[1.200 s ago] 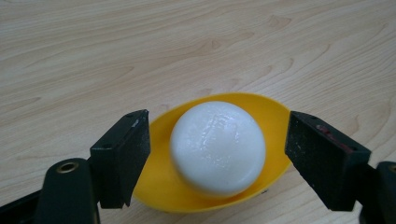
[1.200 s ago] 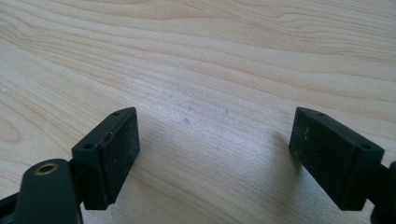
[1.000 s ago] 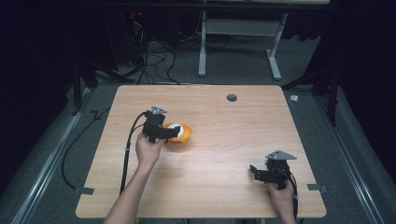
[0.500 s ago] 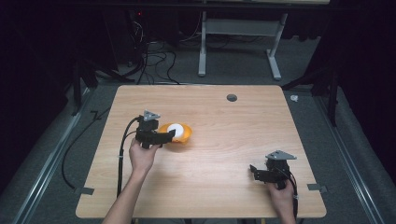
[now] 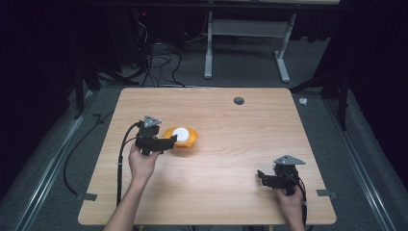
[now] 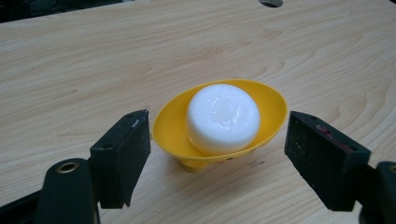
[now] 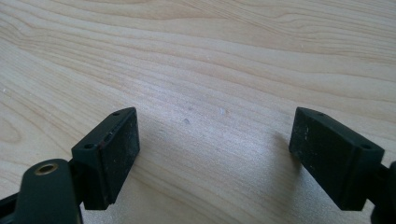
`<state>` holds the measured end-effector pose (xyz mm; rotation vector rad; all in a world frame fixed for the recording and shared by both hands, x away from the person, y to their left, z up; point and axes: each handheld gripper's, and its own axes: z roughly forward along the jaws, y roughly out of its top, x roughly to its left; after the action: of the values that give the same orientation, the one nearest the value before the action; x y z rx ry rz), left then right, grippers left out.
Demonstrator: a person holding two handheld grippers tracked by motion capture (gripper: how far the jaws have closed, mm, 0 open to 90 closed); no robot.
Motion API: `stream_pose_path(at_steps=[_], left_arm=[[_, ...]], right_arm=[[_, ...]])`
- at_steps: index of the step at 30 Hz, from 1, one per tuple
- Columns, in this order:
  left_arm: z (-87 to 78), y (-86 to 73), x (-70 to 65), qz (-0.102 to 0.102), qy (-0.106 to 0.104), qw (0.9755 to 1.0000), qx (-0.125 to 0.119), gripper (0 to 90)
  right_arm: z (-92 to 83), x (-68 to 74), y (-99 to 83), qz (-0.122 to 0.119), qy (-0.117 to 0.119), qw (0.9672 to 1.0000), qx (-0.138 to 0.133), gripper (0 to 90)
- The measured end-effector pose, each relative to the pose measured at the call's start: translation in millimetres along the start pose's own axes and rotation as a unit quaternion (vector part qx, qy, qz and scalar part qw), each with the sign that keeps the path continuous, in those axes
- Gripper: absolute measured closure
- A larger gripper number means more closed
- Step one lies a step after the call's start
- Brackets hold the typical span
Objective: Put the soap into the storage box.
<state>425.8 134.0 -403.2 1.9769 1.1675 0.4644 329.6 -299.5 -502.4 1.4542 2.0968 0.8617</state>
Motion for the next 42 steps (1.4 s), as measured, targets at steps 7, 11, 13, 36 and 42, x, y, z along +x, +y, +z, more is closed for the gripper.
stream_pose_path(at_steps=[7, 11, 13, 36, 42], left_arm=[[-4.5, -2.9, 2.2, -0.005, -0.003, 1.0000, -0.005, 23.2], [-8.5, -6.8, 4.3, -0.014, -0.010, 0.9998, -0.012, 23.3], [-10.8, -8.2, 5.3, -0.014, -0.010, 0.9998, -0.013, 23.3], [-34.4, -29.2, 13.0, -0.033, -0.020, 0.9988, -0.031, 23.2], [-40.2, -38.6, 15.2, -0.041, -0.022, 0.9983, -0.035, 23.2]], right_arm=[[0.0, -0.1, 0.0, -0.001, 0.000, 1.0000, 0.000, 17.0], [0.0, -0.1, 0.0, -0.001, 0.000, 1.0000, 0.000, 17.0], [0.0, -0.1, 0.0, -0.001, 0.000, 1.0000, 0.000, 17.0], [0.0, 0.1, 0.0, -0.002, 0.001, 1.0000, 0.000, 17.0], [0.1, 0.1, 0.0, -0.002, 0.001, 1.0000, 0.000, 17.0]])
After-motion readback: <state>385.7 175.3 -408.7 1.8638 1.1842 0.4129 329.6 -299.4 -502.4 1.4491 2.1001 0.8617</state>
